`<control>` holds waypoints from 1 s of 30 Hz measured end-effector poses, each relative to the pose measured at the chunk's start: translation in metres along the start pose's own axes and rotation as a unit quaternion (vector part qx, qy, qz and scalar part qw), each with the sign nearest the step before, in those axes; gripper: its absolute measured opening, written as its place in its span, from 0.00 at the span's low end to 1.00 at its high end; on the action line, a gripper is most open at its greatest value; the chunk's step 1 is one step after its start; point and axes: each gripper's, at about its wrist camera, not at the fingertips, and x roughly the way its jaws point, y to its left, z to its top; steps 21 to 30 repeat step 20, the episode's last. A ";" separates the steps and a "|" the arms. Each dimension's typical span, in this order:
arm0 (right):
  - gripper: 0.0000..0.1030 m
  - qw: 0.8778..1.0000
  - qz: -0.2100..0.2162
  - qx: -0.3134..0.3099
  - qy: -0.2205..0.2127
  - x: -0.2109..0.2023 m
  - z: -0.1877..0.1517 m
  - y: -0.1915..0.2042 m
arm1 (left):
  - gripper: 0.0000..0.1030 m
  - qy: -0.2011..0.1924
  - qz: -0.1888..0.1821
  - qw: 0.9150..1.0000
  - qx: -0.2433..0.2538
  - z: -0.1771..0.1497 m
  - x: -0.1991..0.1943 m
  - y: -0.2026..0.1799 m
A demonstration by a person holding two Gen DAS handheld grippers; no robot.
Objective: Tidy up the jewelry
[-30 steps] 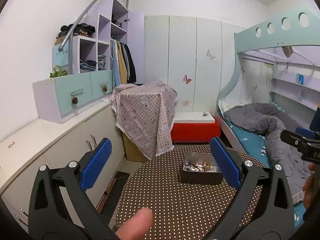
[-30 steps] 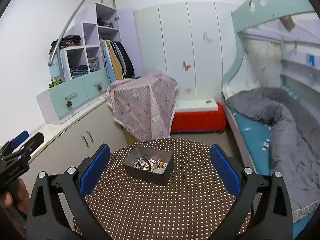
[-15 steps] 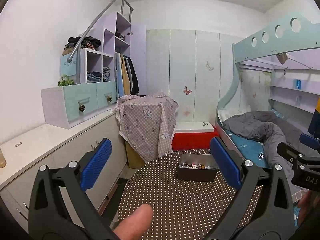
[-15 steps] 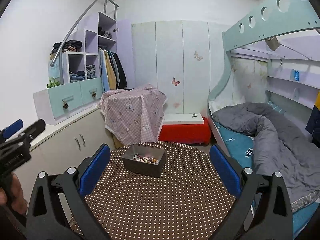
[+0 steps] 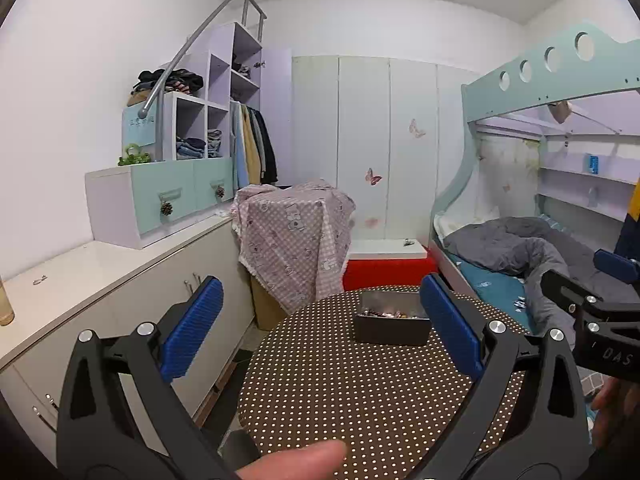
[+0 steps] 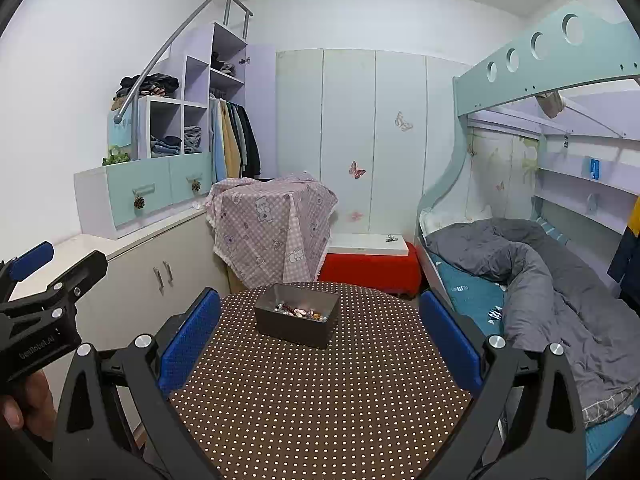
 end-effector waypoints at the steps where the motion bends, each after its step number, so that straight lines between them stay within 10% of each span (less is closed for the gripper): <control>1: 0.93 1.000 0.000 -0.001 0.001 -0.001 -0.001 0.001 | 0.94 0.001 0.002 1.000 0.002 -0.001 0.000 -0.001; 30: 0.93 1.000 0.008 -0.005 0.010 0.000 -0.006 0.008 | 0.94 0.005 0.007 1.000 -0.012 -0.005 -0.001 -0.001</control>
